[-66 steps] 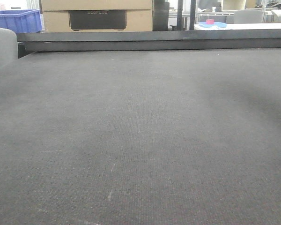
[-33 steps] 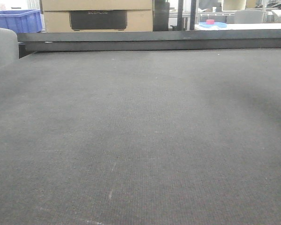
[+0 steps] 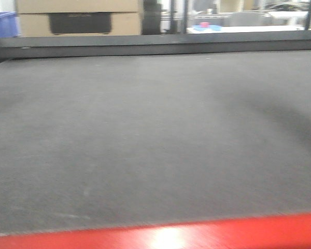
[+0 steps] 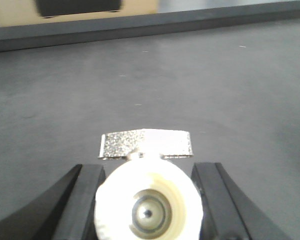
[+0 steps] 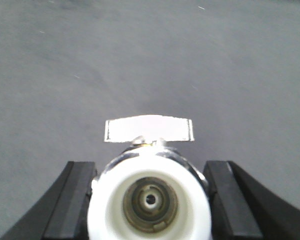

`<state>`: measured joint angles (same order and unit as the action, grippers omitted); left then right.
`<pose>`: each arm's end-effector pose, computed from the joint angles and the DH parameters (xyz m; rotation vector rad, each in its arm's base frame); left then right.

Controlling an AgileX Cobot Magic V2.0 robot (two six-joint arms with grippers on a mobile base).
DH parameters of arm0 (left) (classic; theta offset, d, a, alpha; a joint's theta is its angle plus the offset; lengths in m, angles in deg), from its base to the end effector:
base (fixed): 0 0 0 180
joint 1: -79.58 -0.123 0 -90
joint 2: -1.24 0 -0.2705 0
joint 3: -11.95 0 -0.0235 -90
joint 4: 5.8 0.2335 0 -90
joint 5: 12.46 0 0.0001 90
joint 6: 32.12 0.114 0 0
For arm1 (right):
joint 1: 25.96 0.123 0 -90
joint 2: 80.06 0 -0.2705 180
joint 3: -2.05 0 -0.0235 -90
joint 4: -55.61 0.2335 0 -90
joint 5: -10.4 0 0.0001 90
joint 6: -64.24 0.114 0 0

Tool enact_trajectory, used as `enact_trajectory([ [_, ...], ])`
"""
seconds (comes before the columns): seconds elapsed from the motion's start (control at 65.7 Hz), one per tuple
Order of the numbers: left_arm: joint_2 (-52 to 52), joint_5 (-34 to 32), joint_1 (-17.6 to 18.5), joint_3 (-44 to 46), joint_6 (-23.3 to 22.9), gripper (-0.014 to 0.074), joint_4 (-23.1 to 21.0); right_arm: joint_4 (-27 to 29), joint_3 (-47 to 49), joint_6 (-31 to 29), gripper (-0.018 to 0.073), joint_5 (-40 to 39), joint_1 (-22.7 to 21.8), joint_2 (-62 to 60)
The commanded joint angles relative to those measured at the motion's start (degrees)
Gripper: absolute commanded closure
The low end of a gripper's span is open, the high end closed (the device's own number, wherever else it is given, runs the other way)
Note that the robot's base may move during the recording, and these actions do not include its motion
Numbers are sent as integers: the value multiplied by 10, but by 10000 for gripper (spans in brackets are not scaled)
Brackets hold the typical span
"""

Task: Place valve from conveyor to right shelf box
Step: 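Hold both valves while driving the base to the blue-bin shelf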

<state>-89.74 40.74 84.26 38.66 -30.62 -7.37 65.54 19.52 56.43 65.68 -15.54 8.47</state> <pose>0.3046 -0.0274 0.4634 0.1074 2.0478 -0.0673 0.2898 0.0697 0.4251 -0.3196 2.1774 0.2375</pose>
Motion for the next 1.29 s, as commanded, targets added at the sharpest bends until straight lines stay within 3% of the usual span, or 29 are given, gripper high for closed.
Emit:
enact_trajectory([
  [0.0, 6, -32, 3, 6, -2, 707, -7, -2, 11, 0, 722, -35, 0, -9],
  [1.279, 6, -32, 3, 6, -2, 707, -7, -2, 11, 0, 722, -35, 0, -9],
])
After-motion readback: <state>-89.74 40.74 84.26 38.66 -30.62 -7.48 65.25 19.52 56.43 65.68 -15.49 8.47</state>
